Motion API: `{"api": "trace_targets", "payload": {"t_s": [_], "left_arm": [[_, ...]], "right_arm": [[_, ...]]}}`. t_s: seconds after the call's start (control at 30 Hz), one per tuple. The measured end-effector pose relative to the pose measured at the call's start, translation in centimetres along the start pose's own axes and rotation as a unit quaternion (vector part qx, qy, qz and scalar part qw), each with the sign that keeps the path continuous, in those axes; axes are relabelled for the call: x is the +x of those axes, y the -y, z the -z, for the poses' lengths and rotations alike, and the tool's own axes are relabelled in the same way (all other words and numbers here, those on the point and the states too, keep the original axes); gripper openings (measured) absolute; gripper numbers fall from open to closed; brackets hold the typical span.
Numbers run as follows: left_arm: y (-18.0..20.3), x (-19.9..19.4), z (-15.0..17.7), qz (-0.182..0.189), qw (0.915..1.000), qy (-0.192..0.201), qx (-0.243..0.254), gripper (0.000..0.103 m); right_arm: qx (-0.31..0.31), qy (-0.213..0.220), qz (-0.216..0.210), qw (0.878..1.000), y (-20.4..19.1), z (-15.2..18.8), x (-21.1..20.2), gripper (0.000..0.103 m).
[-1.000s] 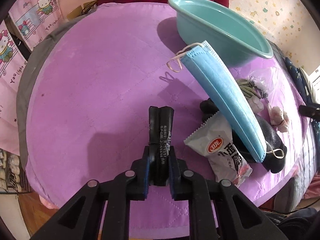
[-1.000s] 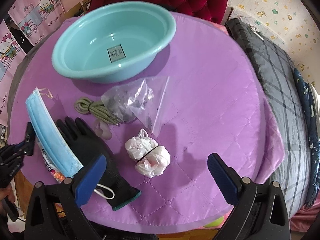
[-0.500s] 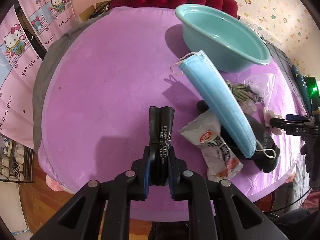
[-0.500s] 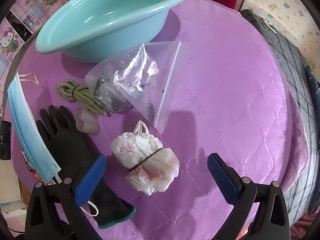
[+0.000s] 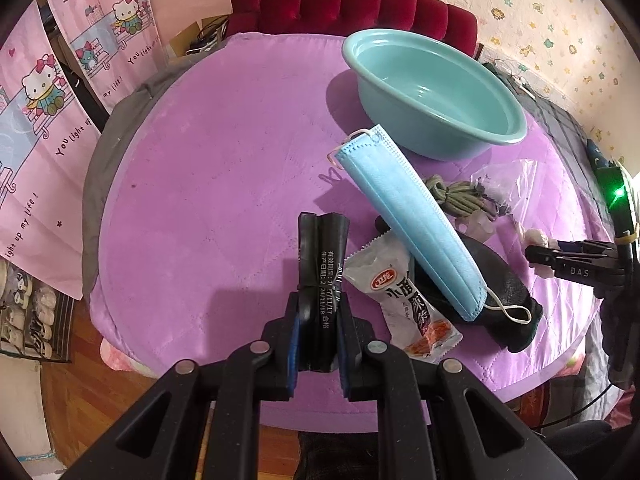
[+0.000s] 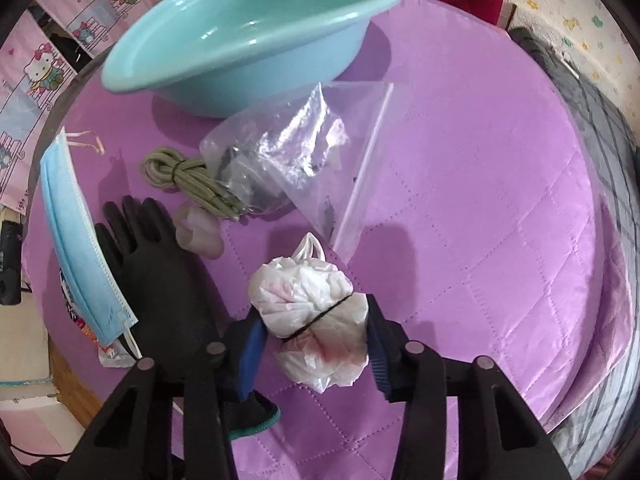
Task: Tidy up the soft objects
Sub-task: 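Close the right tool on the white tied plastic bag bundle while the left tool holds the package, then carry the black package and white bag bundle over the teal basin with both tools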
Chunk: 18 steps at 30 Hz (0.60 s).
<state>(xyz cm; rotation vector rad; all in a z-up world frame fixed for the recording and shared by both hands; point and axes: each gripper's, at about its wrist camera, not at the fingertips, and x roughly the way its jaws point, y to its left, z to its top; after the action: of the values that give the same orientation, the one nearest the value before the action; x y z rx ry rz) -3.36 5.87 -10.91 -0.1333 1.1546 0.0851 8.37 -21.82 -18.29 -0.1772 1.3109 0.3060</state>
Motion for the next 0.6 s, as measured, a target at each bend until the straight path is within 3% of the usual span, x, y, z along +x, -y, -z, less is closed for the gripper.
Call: {"api": "trace_targets", "payload": {"t_s": [0.2,0.6], "left_arm": [[1.1,-0.7,0.1,-0.002,1.0,0.006,0.002,0.016],[4.4,-2.7,-1.1,0.005,0.9994,0.028,0.018,0.017]], "right_arm": [[-0.022,0.017,-0.003,1.0,-1.1,0.6,-1.9,0.038],[-0.042,0.04,-0.017,0.998,-1.3,1.1,-6.7,0.037]]}}
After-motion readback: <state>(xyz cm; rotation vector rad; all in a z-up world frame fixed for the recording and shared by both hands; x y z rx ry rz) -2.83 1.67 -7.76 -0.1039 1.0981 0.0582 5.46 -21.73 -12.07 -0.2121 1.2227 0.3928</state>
